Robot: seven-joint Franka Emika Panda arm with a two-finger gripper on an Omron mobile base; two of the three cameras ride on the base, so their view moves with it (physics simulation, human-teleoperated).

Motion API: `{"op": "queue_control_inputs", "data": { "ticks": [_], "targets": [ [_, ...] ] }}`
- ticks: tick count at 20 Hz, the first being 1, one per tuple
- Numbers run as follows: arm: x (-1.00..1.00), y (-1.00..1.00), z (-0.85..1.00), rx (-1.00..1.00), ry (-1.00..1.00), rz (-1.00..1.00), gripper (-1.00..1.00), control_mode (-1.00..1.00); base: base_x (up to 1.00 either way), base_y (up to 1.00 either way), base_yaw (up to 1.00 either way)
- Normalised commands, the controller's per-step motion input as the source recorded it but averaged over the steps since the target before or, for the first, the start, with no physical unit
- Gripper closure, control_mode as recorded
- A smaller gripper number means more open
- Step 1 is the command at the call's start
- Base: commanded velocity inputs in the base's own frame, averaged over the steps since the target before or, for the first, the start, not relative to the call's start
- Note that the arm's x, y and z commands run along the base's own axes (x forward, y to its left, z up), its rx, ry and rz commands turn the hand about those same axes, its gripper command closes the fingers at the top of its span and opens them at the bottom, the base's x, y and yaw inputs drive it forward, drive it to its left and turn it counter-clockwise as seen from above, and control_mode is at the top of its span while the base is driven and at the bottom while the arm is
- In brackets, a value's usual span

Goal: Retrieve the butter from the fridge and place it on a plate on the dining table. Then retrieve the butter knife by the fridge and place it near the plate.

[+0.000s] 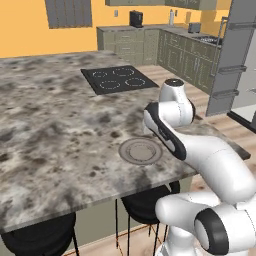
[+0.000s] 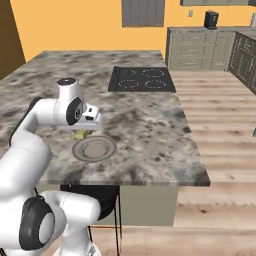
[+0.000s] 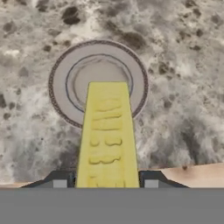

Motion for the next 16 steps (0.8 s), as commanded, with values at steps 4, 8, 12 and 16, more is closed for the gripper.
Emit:
{"op": "queue_control_inputs", "data": {
  "ticks": [4, 8, 12, 16],
  "targets": [
    [0.65, 0.1, -0.67, 0.0, 0.0, -0.03, 1.0, -1.0, 0.0, 0.0, 0.0],
    [0.47, 0.07, -0.74, 0.0, -0.04, -0.04, 1.0, -1.0, 0.0, 0.0, 0.0],
    [0.39, 0.06, -0.54, 0.0, -0.09, -0.05, 1.0, -1.0, 0.0, 0.0, 0.0],
    [0.21, 0.0, -0.47, 0.0, 0.0, -0.04, 1.0, -1.0, 0.0, 0.0, 0.0]
  ]
}}
